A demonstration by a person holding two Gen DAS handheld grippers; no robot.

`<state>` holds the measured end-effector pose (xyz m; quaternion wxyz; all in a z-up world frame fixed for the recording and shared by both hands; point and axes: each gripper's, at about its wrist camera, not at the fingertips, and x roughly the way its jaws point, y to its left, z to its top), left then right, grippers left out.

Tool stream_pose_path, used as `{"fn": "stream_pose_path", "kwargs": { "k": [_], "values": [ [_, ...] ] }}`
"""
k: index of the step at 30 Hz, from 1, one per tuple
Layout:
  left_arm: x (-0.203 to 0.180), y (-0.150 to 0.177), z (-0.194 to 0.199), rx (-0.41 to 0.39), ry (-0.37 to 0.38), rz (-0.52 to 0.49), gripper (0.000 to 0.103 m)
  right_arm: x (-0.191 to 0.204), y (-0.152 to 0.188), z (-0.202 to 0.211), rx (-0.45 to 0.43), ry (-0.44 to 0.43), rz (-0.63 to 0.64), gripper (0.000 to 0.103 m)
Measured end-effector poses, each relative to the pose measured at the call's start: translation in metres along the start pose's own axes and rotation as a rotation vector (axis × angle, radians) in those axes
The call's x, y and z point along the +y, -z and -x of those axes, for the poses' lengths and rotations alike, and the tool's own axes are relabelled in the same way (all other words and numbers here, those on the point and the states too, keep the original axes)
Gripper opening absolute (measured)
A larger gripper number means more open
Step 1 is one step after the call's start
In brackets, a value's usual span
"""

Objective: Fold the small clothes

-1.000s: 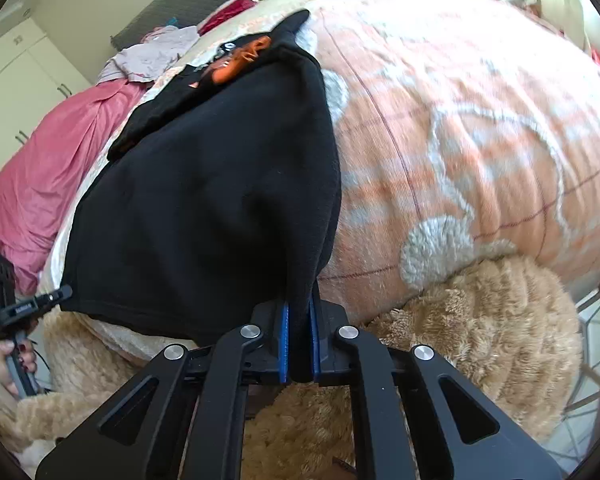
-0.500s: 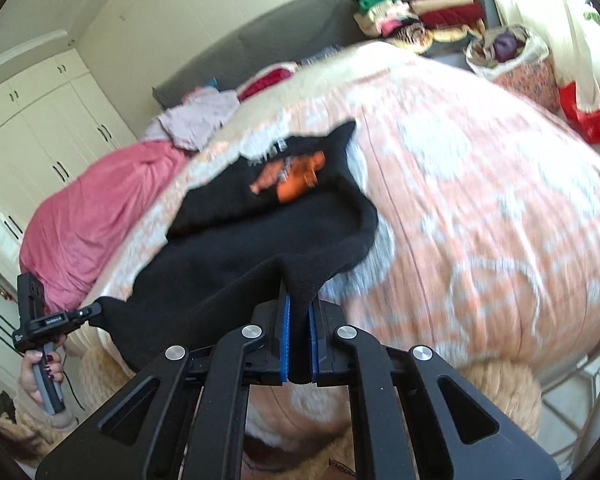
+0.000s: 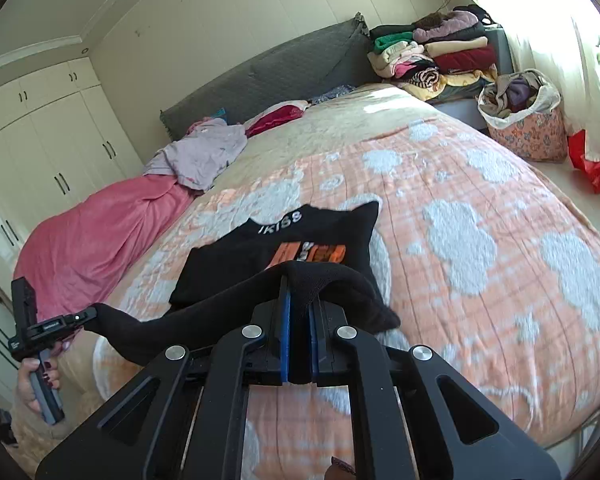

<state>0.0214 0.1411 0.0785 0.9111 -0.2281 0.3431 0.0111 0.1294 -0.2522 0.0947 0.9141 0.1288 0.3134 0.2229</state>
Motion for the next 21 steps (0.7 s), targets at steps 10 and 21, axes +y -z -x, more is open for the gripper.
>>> {"fn": "stream_pose_path", "kwargs": {
  "k": [10, 21],
  "values": [
    [-0.008, -0.040, -0.027, -0.047, -0.045, -0.002, 0.002, -0.004, -0.035, -0.036, -0.002, 0.034, 0.012, 0.006],
    [-0.017, -0.083, -0.063, -0.069, -0.085, -0.022, 0.002, -0.017, -0.070, -0.080, 0.003, 0.060, 0.009, 0.006]
  ]
}}
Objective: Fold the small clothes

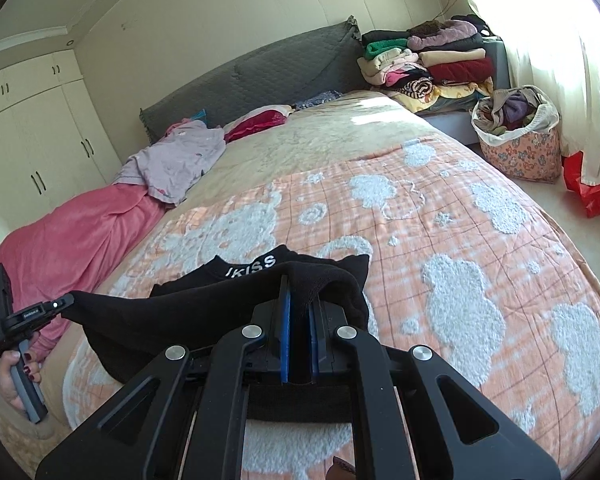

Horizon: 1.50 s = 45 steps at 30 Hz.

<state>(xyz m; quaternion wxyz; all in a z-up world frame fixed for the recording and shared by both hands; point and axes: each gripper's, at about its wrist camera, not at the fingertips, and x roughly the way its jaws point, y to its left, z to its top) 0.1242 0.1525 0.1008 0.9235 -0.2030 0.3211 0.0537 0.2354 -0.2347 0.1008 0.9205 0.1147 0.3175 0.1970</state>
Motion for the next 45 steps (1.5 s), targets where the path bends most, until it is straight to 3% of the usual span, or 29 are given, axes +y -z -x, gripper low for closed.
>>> {"fn": "stream_pose_path", "kwargs": {
  "k": [11, 21, 30, 33, 35, 37, 45],
  "values": [
    [-0.011, -0.028, -0.047, 0.007, -0.038, -0.027, 0.002, -0.019, -0.013, -0.048, 0.056, 0.050, -0.031, 0.006],
    [0.006, -0.017, -0.099, 0.107, -0.081, -0.016, 0.002, -0.030, -0.004, -0.092, 0.148, 0.099, -0.031, 0.006],
    [-0.003, -0.013, -0.106, 0.117, -0.114, -0.099, 0.005, -0.033, 0.005, -0.112, 0.196, 0.157, -0.017, 0.008],
    [-0.003, -0.014, -0.104, 0.115, -0.122, -0.107, 0.009, -0.033, 0.005, -0.111, 0.192, 0.169, -0.015, 0.017],
    [-0.003, -0.015, -0.102, 0.113, -0.120, -0.109, 0.012, -0.032, 0.004, -0.108, 0.177, 0.181, -0.009, 0.034],
    [-0.003, -0.015, -0.100, 0.114, -0.118, -0.112, 0.016, -0.032, 0.002, -0.105, 0.172, 0.187, -0.008, 0.034],
    [-0.012, -0.015, -0.084, 0.089, -0.111, -0.131, 0.035, -0.018, -0.003, -0.072, 0.094, 0.180, 0.032, 0.058]
  ]
}}
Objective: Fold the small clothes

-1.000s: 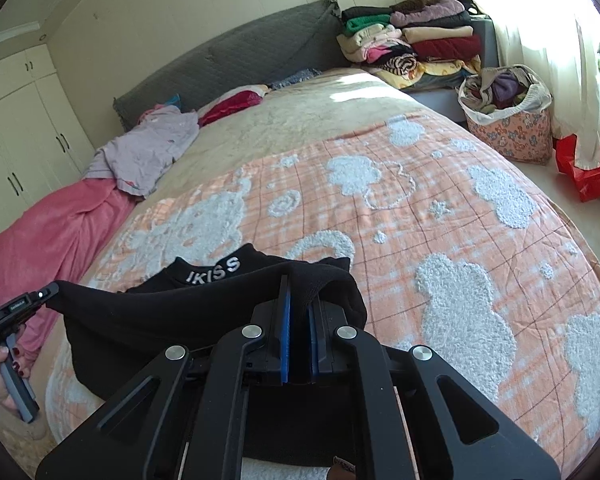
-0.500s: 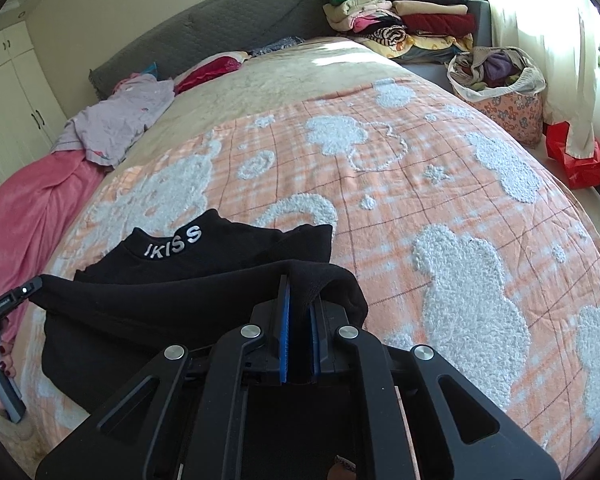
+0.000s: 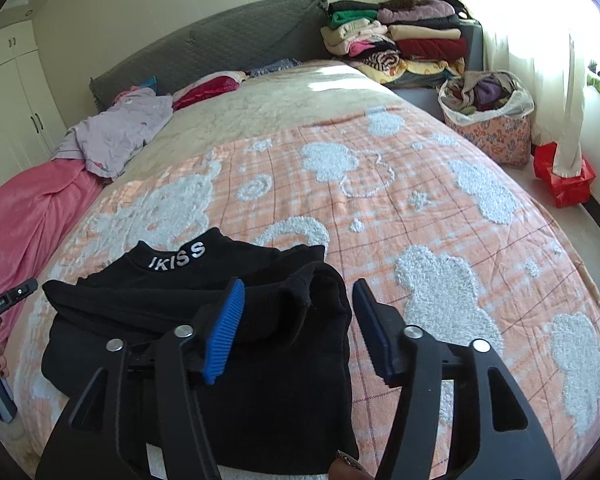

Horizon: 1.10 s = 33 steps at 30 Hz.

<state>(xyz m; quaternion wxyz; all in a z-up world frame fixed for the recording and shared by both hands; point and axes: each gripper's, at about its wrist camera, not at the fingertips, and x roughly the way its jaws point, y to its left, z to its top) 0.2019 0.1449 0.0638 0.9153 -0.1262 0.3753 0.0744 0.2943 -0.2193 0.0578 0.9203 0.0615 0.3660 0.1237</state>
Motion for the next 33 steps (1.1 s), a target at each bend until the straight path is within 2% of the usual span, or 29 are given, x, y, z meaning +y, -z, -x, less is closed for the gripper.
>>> {"fn": "stream_pose_path", "kwargs": {
  "k": [2, 10, 14, 22, 23, 24, 25, 29, 32, 33],
  "values": [
    [-0.002, 0.000, 0.006, -0.012, 0.003, -0.005, 0.042, 0.004, 0.000, 0.009, -0.020, -0.001, 0.015, 0.065],
    [-0.005, 0.001, 0.036, -0.076, 0.019, 0.004, 0.059, 0.020, 0.005, 0.037, -0.069, -0.031, 0.052, 0.069],
    [-0.005, 0.003, 0.050, -0.099, 0.025, 0.009, 0.072, 0.029, 0.010, 0.047, -0.081, -0.033, 0.079, 0.078],
    [-0.014, 0.021, 0.064, -0.098, 0.043, -0.009, 0.073, 0.046, 0.026, 0.055, -0.079, -0.043, 0.136, 0.078],
    [-0.016, 0.024, 0.063, -0.091, 0.044, -0.016, 0.073, 0.049, 0.029, 0.054, -0.070, -0.048, 0.148, 0.077],
    [-0.019, 0.028, 0.062, -0.080, 0.045, -0.025, 0.073, 0.052, 0.032, 0.053, -0.063, -0.055, 0.157, 0.071],
    [-0.021, 0.030, 0.062, -0.075, 0.048, -0.029, 0.072, 0.054, 0.036, 0.051, -0.050, -0.064, 0.164, 0.066],
    [-0.035, 0.047, 0.052, -0.021, 0.068, -0.068, 0.043, 0.064, 0.050, 0.044, -0.006, -0.086, 0.190, 0.042],
    [-0.047, 0.060, 0.040, 0.027, 0.076, -0.112, 0.024, 0.071, 0.062, 0.036, 0.029, -0.085, 0.216, 0.031],
    [-0.052, 0.065, 0.036, 0.041, 0.079, -0.126, 0.023, 0.072, 0.066, 0.034, 0.037, -0.083, 0.223, 0.031]
  ]
}}
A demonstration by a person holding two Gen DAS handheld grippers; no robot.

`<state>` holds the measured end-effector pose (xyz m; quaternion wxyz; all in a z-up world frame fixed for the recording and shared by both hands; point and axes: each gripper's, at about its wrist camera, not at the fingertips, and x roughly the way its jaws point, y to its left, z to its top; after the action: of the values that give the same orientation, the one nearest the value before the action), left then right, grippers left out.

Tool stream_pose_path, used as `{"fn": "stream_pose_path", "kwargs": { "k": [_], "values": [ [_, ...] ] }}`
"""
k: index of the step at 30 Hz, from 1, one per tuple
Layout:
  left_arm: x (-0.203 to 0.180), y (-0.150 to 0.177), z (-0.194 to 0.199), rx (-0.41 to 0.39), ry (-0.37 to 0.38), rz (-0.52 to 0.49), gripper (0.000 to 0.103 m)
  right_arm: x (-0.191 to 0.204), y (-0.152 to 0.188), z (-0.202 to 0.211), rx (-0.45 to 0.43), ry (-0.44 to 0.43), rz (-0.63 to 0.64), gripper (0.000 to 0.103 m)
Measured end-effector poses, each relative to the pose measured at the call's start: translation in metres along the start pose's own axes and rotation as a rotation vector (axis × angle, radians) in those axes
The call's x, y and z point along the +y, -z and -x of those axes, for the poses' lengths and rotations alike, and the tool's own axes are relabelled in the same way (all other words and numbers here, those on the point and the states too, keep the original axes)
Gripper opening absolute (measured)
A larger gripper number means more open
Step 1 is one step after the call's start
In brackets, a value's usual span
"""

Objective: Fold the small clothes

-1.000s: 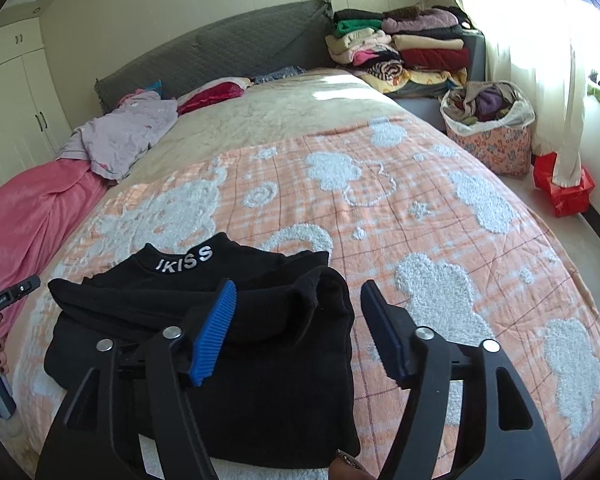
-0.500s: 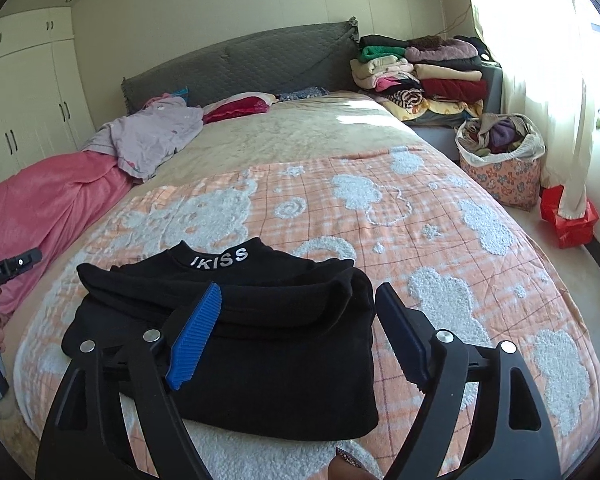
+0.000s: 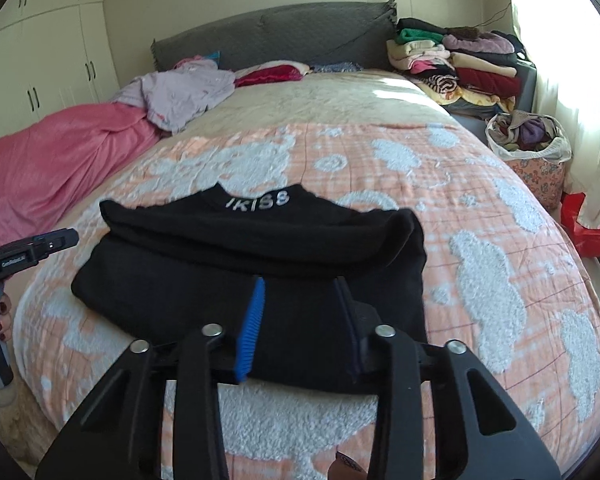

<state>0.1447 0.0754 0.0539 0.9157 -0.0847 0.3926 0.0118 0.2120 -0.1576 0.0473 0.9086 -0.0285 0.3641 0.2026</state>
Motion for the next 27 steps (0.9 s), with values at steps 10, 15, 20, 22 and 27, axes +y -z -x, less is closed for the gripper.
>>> {"fn": "stream_pose_path", "kwargs": {
  "k": [10, 15, 20, 22, 27],
  "values": [
    [-0.020, 0.012, -0.042, 0.066, -0.048, -0.079, 0.021, -0.002, 0.010, -0.037, 0.082, 0.062, 0.018, 0.028],
    [-0.012, 0.008, -0.066, 0.091, -0.105, -0.085, 0.023, -0.019, 0.012, -0.069, 0.141, 0.136, 0.023, 0.027],
    [-0.005, -0.003, -0.085, 0.100, -0.117, -0.087, 0.026, -0.026, 0.004, -0.093, 0.152, 0.129, 0.018, 0.026],
    [-0.005, -0.007, -0.090, 0.101, -0.120, -0.090, 0.027, -0.027, -0.001, -0.099, 0.149, 0.127, 0.016, 0.026],
    [-0.004, -0.019, -0.102, 0.103, -0.119, -0.093, 0.028, -0.030, -0.018, -0.115, 0.150, 0.132, 0.005, 0.026]
  ]
}}
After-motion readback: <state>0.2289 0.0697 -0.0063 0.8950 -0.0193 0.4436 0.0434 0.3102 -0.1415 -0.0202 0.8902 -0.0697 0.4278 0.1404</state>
